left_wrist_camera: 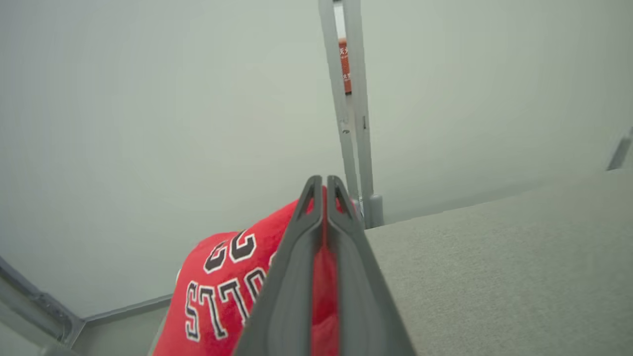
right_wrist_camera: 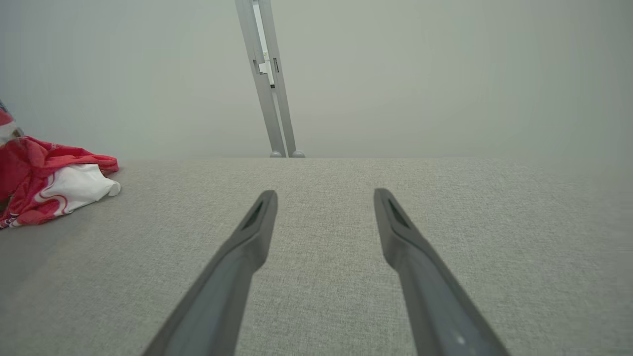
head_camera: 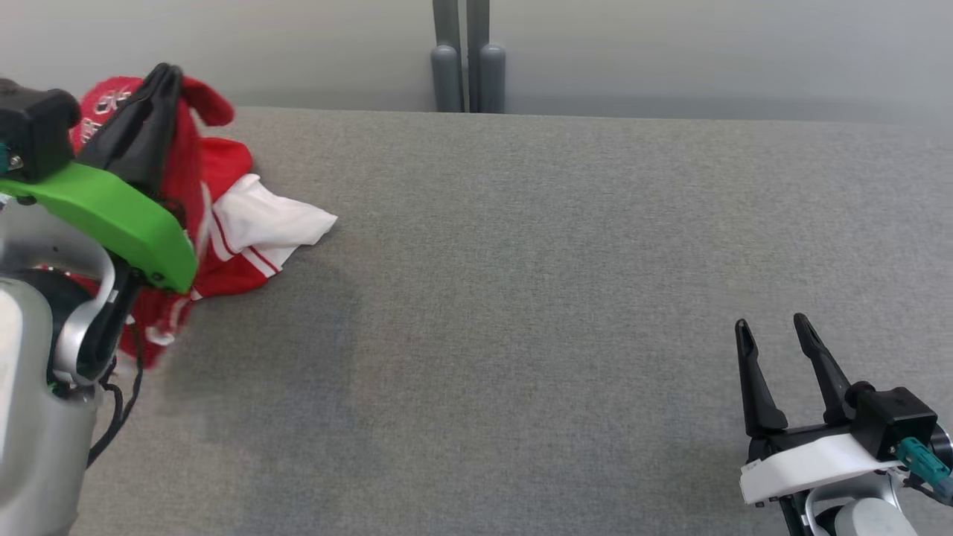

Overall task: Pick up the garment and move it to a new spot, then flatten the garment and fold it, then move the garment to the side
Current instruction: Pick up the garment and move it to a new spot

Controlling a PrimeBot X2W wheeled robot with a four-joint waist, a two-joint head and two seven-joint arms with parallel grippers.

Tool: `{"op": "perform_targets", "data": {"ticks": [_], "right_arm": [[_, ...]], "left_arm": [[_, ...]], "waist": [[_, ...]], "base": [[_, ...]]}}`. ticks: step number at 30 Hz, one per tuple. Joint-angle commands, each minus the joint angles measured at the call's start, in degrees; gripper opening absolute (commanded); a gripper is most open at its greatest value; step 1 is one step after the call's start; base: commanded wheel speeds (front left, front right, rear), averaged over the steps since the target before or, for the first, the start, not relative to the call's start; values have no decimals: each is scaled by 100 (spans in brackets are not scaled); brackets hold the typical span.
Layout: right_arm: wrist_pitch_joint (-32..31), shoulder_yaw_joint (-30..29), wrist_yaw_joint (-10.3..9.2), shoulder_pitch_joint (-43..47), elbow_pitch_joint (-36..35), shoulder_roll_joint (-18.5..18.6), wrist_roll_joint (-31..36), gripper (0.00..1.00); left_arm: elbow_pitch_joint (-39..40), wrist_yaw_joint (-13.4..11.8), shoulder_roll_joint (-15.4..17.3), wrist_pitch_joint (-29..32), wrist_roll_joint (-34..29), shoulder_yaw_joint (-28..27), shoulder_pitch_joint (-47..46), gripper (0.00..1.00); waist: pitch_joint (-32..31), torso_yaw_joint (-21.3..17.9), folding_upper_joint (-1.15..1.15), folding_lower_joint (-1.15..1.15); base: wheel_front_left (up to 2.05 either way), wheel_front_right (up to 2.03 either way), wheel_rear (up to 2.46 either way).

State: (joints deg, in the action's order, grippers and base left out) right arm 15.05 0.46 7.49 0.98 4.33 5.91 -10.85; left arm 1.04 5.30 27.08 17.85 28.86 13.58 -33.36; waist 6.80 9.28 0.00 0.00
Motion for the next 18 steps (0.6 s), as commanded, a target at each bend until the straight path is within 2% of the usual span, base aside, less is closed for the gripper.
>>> {"op": "perform_targets", "data": {"ticks": [1,7,11,14,18], "right_arm": [[19,-9,0,65,5,-21,-25,100],[19,-24,0,-14,-26,-55,-35,100],[20,-13,0,-68,-24,-87,-38,100],[20,9,0,-114,-15,-113,-71,100],[19,-12,0,-127,-26,-149,-79,100]], "left_arm": [[390,-62,-30,148,84,35,146,0],[1897,-188,-359,618,378,361,209,0],[2343,-236,-819,762,667,818,382,0],[2299,-308,-1198,744,903,1179,627,0],[1506,-327,-1579,637,1098,1580,1043,0]], "waist": [[-106,-215,0,0],[-74,-602,0,0],[-62,-954,0,0],[-23,-1257,0,0],[62,-1642,0,0]], "base": [[0,0,0],[0,0,0],[0,0,0],[0,0,0],[0,0,0]]}}
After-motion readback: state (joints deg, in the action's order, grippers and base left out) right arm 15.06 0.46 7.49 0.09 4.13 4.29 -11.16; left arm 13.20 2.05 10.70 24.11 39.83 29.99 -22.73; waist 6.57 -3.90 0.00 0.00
